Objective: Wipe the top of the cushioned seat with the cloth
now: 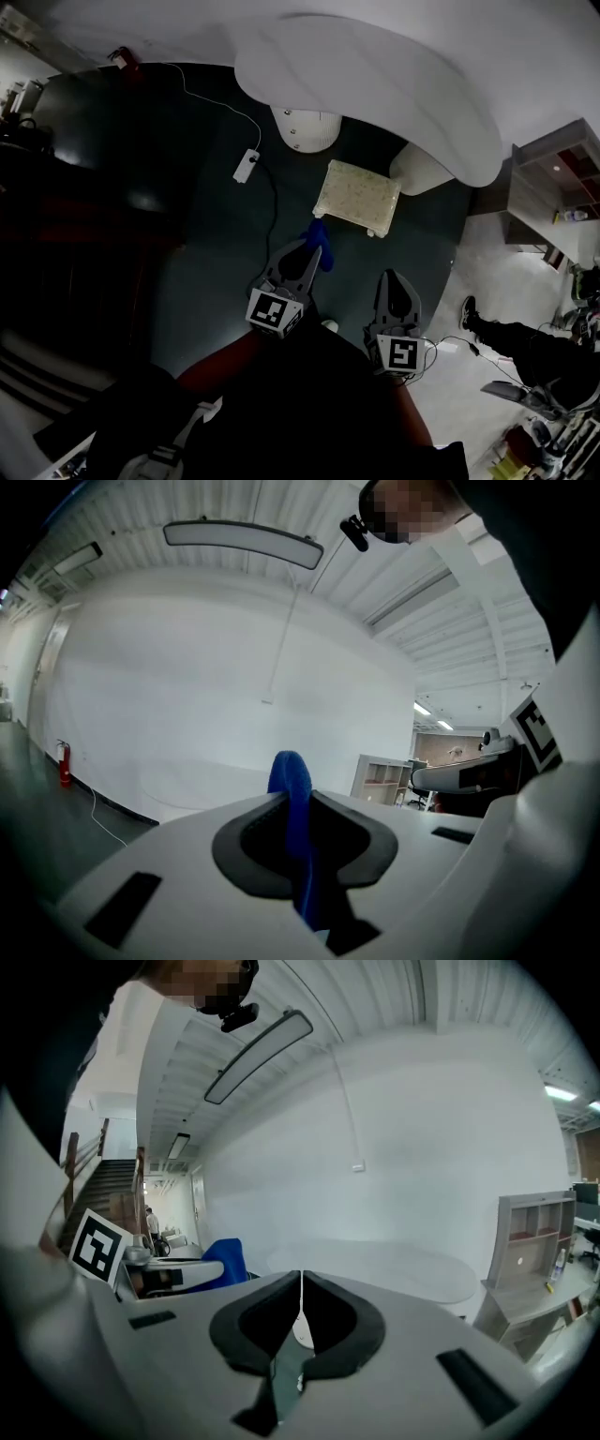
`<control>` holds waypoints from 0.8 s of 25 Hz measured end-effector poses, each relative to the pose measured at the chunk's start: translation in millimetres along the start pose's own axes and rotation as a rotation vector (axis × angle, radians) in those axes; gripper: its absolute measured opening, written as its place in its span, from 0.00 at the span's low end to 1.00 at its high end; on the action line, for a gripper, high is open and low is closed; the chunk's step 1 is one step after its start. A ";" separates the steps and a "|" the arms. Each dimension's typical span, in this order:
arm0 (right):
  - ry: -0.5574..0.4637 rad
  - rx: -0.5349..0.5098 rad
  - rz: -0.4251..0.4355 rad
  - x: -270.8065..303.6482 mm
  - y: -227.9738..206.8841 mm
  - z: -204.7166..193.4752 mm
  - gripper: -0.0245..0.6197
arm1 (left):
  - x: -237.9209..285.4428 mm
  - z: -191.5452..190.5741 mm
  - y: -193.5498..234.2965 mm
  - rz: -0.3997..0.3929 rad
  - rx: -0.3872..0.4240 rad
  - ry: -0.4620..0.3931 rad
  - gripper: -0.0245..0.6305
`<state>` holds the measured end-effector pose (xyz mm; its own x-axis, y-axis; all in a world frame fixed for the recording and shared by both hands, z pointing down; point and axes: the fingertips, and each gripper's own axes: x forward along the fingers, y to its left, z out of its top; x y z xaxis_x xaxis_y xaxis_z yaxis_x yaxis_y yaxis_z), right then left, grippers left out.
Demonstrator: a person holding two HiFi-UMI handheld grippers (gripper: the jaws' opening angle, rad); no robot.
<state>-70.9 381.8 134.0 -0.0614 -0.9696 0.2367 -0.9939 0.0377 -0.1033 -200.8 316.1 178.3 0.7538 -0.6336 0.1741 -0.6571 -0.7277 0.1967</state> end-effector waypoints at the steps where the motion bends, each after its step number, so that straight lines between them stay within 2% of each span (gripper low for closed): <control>1: 0.015 -0.014 -0.002 13.6 0.6 4.0 0.10 | 5.0 2.1 12.6 -0.003 -0.006 0.002 0.12; 4: 0.039 -0.047 0.003 48.5 -2.3 12.8 0.10 | 21.0 8.4 43.7 -0.020 -0.016 0.003 0.12; 7: 0.024 0.072 -0.008 78.5 -8.0 22.3 0.10 | 38.7 13.8 67.5 -0.049 -0.028 0.015 0.12; 9: -0.009 0.109 -0.031 95.7 -7.5 34.6 0.10 | 50.3 14.3 84.8 -0.060 -0.026 0.027 0.12; 11: -0.025 0.094 -0.043 107.7 -8.6 40.1 0.10 | 59.1 14.8 102.6 -0.056 -0.030 0.022 0.12; 15: 0.022 0.062 -0.047 129.5 -18.5 33.6 0.10 | 74.0 13.0 130.9 -0.052 -0.041 0.030 0.12; 20: 0.050 0.041 -0.087 150.2 -34.3 29.8 0.10 | 90.8 6.1 146.2 -0.063 -0.039 0.051 0.12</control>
<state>-43.3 227.7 144.3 0.0190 -0.9556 0.2939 -0.9912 -0.0566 -0.1199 -228.4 150.6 217.0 0.7930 -0.5722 0.2090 -0.6089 -0.7540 0.2464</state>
